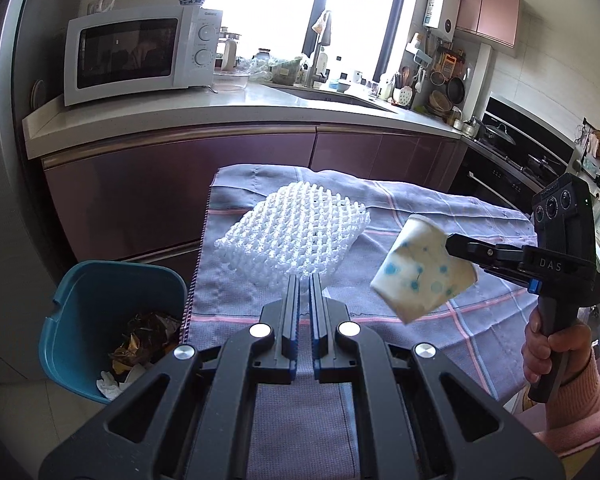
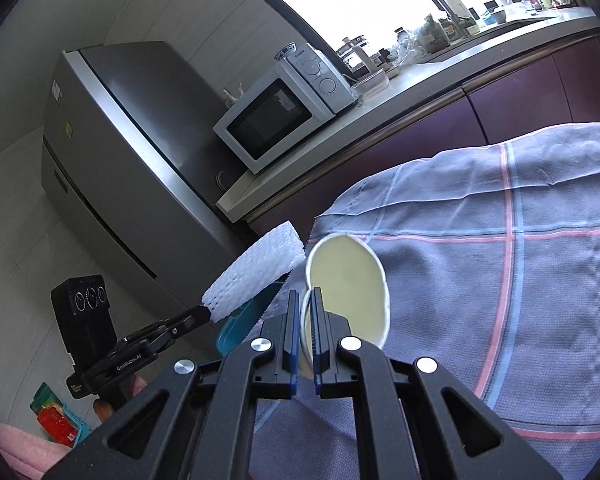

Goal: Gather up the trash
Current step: 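Carry the foam net and blue-dotted paper cup over to the teal bin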

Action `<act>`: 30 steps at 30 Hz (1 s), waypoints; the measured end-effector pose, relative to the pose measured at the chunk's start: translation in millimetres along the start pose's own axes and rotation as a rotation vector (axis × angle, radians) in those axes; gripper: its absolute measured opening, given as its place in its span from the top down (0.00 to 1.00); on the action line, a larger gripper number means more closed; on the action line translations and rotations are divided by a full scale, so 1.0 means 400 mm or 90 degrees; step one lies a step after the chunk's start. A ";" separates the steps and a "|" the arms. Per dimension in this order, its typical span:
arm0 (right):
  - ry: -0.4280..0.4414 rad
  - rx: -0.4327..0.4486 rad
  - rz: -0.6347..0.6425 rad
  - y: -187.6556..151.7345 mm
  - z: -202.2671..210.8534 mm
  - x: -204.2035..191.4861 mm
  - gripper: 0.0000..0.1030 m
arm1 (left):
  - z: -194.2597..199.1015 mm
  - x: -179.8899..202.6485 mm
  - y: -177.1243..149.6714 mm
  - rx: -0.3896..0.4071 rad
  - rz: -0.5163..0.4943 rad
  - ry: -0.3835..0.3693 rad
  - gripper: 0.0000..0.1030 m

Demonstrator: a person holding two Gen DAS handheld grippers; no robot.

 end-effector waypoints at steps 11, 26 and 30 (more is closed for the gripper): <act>0.004 -0.044 0.001 0.004 -0.039 -0.016 0.93 | 0.006 -0.029 -0.018 -0.002 0.017 0.005 0.95; -0.078 -0.109 0.119 -0.012 -0.082 -0.104 0.88 | -0.011 -0.051 -0.025 -0.007 0.030 0.004 0.95; -0.088 -0.102 0.125 -0.012 -0.078 -0.105 0.95 | -0.005 -0.054 -0.029 -0.004 0.035 0.005 0.95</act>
Point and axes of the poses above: each gripper's, at about its wrist camera, not at the fingertips, and z roughly against the way its jaws point, x to its right, y to its top, the point moved 1 cm from there along -z, roughly the way its jaws point, and after that the axes turned 14 degrees about -x, right-handed, at the moved point
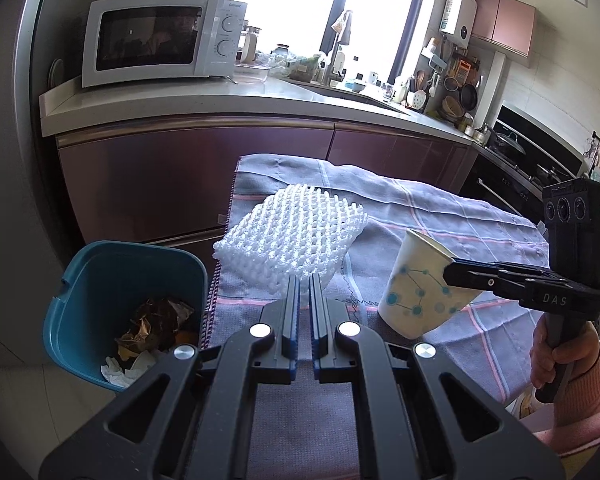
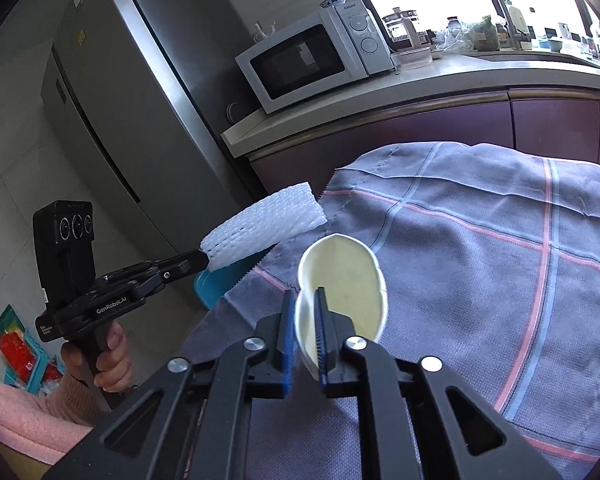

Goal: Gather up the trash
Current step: 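Carry the foam net and blue-dotted paper cup over to the teal bin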

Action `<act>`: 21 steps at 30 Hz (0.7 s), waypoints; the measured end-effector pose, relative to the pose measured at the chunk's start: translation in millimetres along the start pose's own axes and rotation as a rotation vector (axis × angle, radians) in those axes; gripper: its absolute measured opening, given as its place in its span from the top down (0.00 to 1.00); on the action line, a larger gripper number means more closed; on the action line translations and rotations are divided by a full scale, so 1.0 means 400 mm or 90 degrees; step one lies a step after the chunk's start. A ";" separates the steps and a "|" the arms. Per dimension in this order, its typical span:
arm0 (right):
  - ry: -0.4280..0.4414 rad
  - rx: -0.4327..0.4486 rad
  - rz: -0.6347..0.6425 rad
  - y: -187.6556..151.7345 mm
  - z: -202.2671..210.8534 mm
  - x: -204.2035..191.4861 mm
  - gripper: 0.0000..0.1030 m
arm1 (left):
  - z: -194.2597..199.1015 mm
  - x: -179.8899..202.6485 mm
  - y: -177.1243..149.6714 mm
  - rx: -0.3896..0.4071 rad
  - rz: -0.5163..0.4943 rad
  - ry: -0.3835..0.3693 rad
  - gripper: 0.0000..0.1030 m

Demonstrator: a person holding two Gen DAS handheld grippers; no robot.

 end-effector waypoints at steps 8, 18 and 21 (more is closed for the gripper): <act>0.025 0.023 -0.002 0.017 0.012 -0.010 0.97 | 0.019 -0.017 -0.013 0.011 0.007 0.009 0.95; 0.062 0.028 -0.002 0.054 -0.017 -0.031 0.97 | 0.058 -0.054 -0.026 0.028 0.022 0.026 0.95; 0.072 0.028 -0.003 0.064 -0.030 -0.037 0.97 | 0.066 -0.071 -0.028 0.031 0.029 0.031 0.95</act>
Point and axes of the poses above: each gripper's, at about its wrist camera, not at the fingertips, and z roughly against the way its jaws point, x to its right, y to its top, the point moved 1 cm from there along -z, roughly the way its jaws point, and after that the axes turned 14 degrees about -x, right-handed, at the moved point
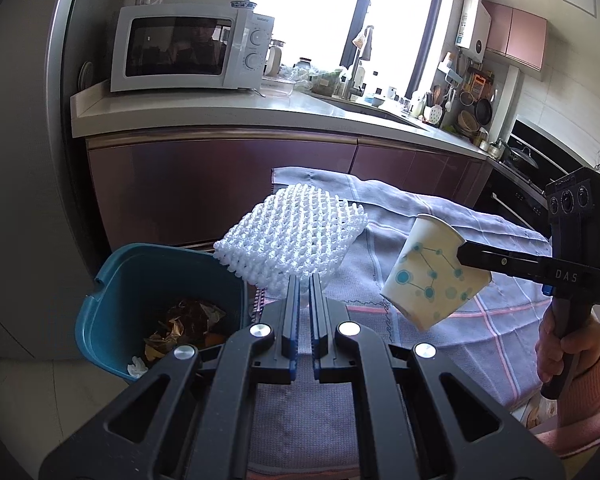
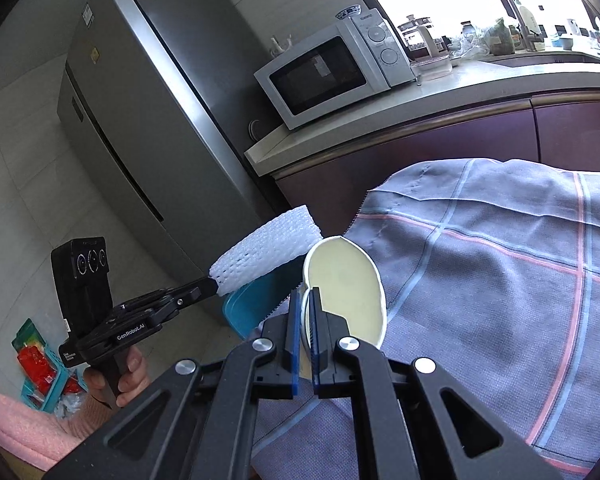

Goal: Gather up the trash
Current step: 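Carry the foam net and blue-dotted paper cup over to the teal bin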

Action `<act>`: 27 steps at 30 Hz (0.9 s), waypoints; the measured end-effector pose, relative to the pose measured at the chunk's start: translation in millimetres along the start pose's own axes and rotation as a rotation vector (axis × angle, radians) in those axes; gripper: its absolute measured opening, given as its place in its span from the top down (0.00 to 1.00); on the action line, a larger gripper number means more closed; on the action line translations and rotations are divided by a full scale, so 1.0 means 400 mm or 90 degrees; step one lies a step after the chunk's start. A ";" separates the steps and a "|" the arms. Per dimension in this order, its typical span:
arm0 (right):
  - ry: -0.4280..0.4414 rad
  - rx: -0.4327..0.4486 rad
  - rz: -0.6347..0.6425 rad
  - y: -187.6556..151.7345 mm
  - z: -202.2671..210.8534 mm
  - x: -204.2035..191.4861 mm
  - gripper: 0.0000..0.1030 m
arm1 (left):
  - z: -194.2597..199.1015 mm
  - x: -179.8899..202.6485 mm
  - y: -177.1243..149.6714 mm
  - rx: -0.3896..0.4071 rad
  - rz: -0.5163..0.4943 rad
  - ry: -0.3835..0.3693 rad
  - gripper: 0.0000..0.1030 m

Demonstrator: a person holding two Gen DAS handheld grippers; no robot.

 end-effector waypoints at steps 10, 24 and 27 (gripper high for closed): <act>0.030 -0.001 -0.004 0.030 -0.038 -0.016 0.97 | 0.029 -0.050 -0.013 0.011 0.019 0.018 0.95; 0.069 -0.015 -0.002 0.071 -0.098 -0.043 0.97 | 0.048 -0.111 -0.024 0.014 0.050 0.048 0.95; 0.076 -0.019 0.001 0.079 -0.108 -0.053 0.97 | 0.049 -0.119 -0.028 0.014 0.056 0.052 0.95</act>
Point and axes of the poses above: each gripper's, at about its wrist camera, not at the fingertips, and z roughly against the way its jaws point, x to its right, y to its top, the point moved 1 cm from there along -z, roughly the way its jaws point, and after that the axes turned 14 degrees about -x, right-handed, at the moved point
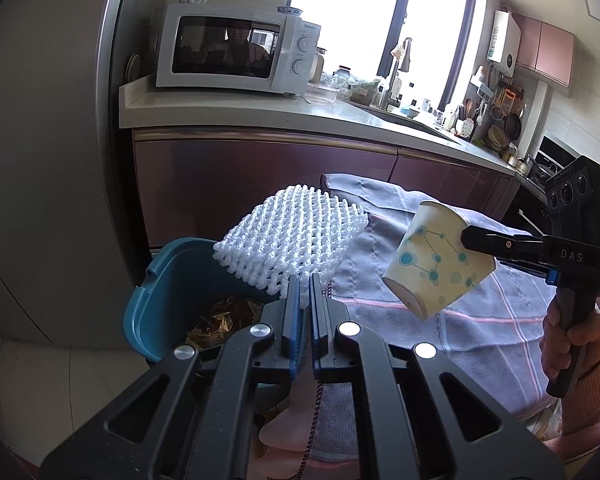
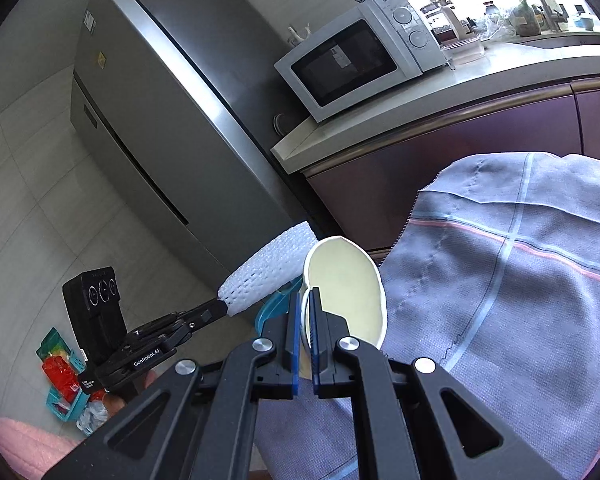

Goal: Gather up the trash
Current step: 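Carry the foam net and blue-dotted paper cup over to the teal bin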

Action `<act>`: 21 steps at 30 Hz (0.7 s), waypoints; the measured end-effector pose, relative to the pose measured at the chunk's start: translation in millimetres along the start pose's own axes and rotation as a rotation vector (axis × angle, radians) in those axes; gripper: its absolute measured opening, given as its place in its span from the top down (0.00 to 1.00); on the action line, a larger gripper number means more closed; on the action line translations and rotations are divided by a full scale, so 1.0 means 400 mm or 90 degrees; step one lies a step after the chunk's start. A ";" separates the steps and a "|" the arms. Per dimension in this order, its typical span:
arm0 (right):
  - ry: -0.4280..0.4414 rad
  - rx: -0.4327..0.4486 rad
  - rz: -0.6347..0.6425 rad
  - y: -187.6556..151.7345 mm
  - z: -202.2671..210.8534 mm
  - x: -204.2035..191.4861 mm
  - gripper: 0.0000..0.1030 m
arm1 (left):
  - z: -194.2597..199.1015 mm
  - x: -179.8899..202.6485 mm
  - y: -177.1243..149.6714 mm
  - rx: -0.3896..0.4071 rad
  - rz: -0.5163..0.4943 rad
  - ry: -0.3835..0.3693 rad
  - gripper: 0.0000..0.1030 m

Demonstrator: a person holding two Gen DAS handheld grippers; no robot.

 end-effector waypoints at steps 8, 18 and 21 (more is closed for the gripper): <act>0.009 -0.011 0.005 0.025 -0.024 -0.018 0.97 | 0.000 -0.015 -0.003 -0.001 0.013 0.009 0.95; 0.018 -0.028 -0.001 0.046 -0.062 -0.029 0.97 | -0.004 -0.044 -0.004 -0.004 0.032 0.020 0.95; 0.020 -0.030 -0.002 0.050 -0.069 -0.032 0.97 | -0.007 -0.055 -0.008 -0.006 0.036 0.024 0.95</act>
Point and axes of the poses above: each gripper's, at about its wrist camera, not at the fingertips, and z roughly against the way its jaws point, x to its right, y to its top, the point moved 1 cm from there along -z, roughly the way its jaws point, and after that the axes turned 14 degrees about -x, right-handed, at the moved point
